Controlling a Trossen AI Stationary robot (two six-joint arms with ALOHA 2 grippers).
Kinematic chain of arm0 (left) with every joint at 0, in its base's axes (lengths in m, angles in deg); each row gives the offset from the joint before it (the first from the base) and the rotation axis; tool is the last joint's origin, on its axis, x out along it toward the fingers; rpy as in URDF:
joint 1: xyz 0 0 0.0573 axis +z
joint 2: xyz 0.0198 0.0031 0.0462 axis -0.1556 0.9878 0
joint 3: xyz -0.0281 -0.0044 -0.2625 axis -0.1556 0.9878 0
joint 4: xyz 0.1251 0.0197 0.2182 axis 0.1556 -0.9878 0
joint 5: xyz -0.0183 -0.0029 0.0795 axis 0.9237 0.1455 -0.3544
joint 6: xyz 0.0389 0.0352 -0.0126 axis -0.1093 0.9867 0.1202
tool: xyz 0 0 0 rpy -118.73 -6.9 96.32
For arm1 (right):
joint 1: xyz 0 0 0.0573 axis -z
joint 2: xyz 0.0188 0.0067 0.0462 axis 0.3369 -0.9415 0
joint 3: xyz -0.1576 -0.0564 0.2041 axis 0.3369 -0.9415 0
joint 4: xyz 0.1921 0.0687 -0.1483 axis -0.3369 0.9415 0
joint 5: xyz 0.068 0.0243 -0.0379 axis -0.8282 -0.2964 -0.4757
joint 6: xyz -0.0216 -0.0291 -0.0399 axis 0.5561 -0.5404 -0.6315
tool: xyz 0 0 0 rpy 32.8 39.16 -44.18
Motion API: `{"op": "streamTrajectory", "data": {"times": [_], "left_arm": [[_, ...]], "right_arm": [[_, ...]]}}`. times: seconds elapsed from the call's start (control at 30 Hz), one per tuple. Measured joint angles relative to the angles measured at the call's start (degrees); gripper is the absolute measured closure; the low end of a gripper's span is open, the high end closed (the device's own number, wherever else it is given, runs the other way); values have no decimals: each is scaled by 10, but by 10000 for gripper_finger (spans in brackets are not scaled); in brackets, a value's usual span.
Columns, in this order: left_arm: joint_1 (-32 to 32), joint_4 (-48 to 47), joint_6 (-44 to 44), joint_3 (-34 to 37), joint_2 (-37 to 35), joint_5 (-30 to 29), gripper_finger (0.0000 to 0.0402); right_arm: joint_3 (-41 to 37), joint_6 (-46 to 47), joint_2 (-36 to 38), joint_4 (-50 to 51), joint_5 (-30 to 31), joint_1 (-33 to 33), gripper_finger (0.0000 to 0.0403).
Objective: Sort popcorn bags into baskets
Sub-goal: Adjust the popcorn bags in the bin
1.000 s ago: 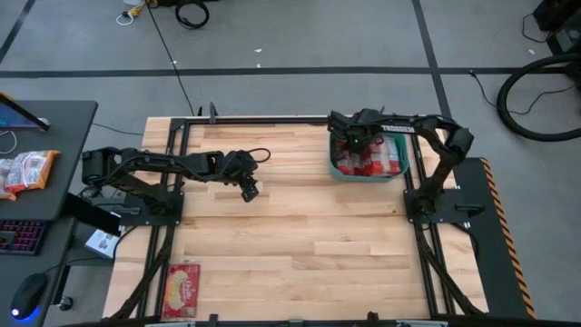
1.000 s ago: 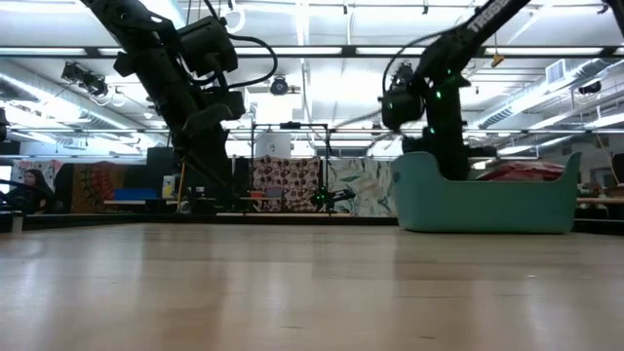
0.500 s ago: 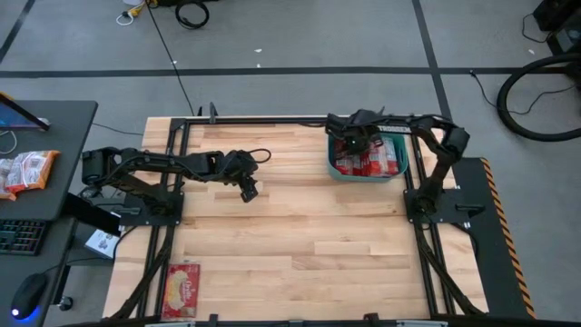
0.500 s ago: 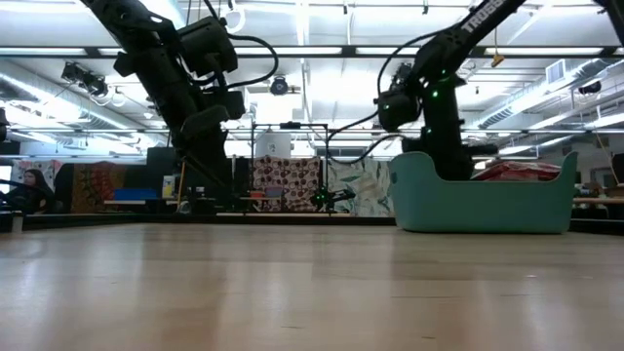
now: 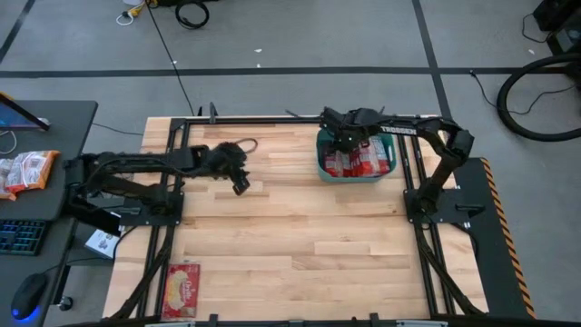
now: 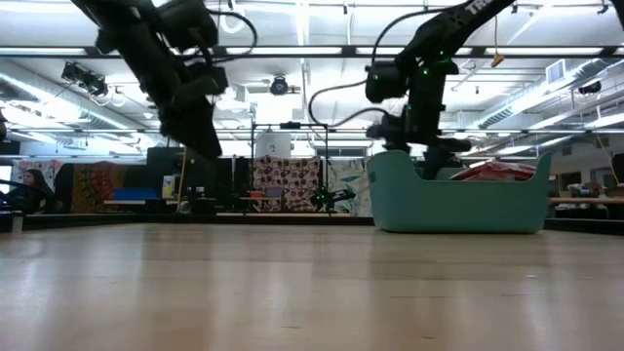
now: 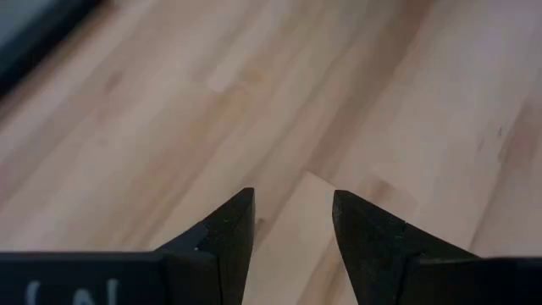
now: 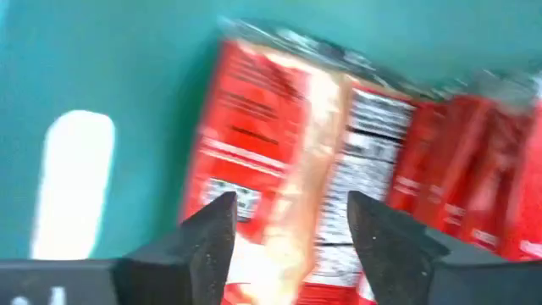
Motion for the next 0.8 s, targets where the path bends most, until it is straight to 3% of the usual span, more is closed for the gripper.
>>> {"op": "streamTrajectory", "data": {"times": [0.1,0.37,0.63,0.8], "left_arm": [[25,-4,0,0,-46,-1,235],[94,-8,2,0,-116,-1,235],[120,-8,0,1,-115,-1,235],[127,-7,-19,1,-114,-1,235]], "right_arm": [[0,-8,8,-43,-35,0,147],[-57,-9,-7,-145,-46,13,80],[-79,-59,-54,-185,4,7,24],[-78,-46,-81,-144,95,-14,48]]}}
